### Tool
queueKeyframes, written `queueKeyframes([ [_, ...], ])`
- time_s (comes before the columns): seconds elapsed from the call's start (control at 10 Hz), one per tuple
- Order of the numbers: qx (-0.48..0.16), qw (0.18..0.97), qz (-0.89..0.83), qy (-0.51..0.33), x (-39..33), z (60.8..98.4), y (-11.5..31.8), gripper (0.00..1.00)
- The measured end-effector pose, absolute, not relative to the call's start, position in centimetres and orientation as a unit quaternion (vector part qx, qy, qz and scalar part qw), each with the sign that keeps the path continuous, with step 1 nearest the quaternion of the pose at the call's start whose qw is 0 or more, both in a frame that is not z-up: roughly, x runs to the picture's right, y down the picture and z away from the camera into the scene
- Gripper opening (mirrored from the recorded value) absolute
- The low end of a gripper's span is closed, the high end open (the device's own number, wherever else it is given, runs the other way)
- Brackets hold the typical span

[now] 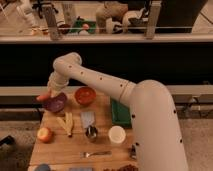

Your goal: Place pepper in purple bowl

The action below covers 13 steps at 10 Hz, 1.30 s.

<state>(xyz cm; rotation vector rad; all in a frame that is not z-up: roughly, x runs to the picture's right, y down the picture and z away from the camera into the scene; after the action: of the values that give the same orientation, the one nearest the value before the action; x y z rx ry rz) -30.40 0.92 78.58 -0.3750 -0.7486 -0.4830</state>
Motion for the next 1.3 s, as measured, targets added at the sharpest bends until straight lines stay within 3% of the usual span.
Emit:
queueKeyframes([
  [0.4, -0.19, 0.884, -0.224, -0.363, -29.8, 79.3, 0.9, 0.02],
  [1.2, -0.196, 0.886, -0.229, -0.351, -29.8, 80.1, 0.4, 0.78],
  [1.3, -0.196, 0.886, -0.229, -0.351, -29.9, 80.2, 0.4, 0.8],
])
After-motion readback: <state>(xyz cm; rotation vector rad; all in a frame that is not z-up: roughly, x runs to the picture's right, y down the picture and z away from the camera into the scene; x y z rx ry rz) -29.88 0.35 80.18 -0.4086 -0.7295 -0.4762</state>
